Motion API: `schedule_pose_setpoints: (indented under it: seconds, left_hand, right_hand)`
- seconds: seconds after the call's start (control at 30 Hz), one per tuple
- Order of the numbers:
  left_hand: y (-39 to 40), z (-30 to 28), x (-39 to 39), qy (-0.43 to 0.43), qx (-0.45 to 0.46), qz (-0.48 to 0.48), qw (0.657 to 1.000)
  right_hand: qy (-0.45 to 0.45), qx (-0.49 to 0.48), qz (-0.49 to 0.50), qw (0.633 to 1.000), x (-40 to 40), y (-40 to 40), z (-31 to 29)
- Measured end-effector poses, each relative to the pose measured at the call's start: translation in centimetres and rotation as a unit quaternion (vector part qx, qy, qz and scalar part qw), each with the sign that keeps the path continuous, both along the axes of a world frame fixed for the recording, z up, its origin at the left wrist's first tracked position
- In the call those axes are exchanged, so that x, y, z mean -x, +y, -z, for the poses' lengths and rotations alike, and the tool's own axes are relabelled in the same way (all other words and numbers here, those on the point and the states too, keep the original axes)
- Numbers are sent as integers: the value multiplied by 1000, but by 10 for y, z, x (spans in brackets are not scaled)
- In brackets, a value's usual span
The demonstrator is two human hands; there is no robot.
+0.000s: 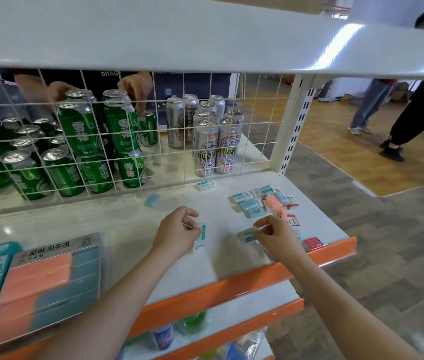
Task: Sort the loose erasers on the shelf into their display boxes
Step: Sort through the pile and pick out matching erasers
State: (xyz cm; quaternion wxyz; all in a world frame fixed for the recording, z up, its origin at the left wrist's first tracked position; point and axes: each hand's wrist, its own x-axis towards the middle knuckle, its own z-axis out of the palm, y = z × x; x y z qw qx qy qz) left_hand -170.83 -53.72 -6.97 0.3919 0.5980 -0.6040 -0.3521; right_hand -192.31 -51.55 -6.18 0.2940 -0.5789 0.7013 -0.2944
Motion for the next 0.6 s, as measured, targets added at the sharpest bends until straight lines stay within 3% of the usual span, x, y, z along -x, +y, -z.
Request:
schedule_pose_setpoints:
  seconds: [0.3,0.5,0.6]
  left_hand:
    - [-5,7,12,-175,-3,110,978]
    - [7,10,5,-296,-4,89,951]
    - [12,12,-4,-300,-12,69,951]
  right_hand:
    - [46,12,-20,999,1,3,2]
    - [76,11,-30,997,2,4,2]
    - [74,14,-30,997,0,4,2]
